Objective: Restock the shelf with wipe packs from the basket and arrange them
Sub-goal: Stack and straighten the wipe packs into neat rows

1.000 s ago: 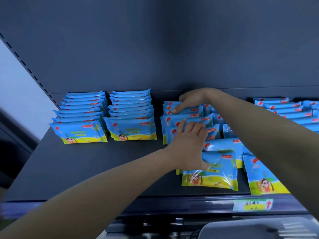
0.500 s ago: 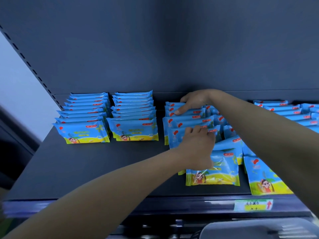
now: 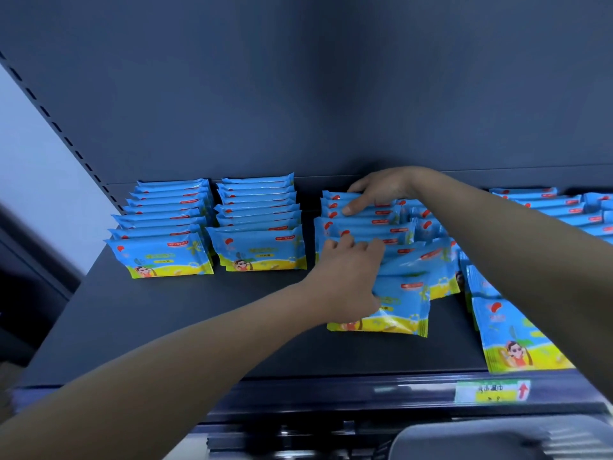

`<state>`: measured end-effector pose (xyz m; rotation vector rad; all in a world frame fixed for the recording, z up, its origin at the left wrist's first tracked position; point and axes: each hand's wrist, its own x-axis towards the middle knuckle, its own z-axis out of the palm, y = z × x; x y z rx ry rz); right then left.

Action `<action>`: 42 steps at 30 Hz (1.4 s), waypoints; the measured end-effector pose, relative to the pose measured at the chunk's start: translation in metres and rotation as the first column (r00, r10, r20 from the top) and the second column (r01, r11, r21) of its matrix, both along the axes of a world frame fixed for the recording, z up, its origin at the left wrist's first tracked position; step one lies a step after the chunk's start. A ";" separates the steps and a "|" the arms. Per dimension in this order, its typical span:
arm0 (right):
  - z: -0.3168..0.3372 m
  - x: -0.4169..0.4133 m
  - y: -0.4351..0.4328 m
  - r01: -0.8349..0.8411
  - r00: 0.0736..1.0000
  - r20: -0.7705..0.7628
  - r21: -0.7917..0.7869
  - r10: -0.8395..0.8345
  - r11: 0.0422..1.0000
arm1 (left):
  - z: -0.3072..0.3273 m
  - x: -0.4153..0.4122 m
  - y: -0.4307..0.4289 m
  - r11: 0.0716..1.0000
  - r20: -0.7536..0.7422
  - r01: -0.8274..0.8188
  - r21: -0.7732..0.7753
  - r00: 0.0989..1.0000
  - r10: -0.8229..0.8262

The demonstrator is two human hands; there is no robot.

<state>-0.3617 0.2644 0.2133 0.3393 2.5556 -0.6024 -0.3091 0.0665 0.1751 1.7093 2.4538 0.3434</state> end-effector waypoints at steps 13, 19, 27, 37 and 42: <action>0.009 -0.003 0.006 0.092 0.960 -0.272 0.073 -0.069 0.993 | -0.002 -0.022 0.012 0.999 -0.381 -0.043 -0.010 0.924 0.036; 0.002 -0.001 0.001 0.107 0.908 -0.408 0.003 -0.096 0.994 | -0.005 -0.029 0.020 0.991 -0.527 -0.127 -0.041 0.846 0.087; 0.011 0.017 0.013 0.300 0.824 -0.523 0.077 -0.218 0.951 | 0.001 -0.032 0.033 0.965 -0.515 -0.209 -0.156 0.851 0.101; 0.000 0.024 0.014 0.423 0.738 -0.531 -0.117 -0.416 0.899 | -0.014 -0.051 0.022 0.936 -0.434 -0.332 -0.116 0.864 0.253; -0.003 0.014 0.001 0.499 0.765 -0.466 -0.009 -0.445 0.867 | -0.013 -0.050 0.024 0.935 -0.392 -0.332 -0.125 0.882 0.261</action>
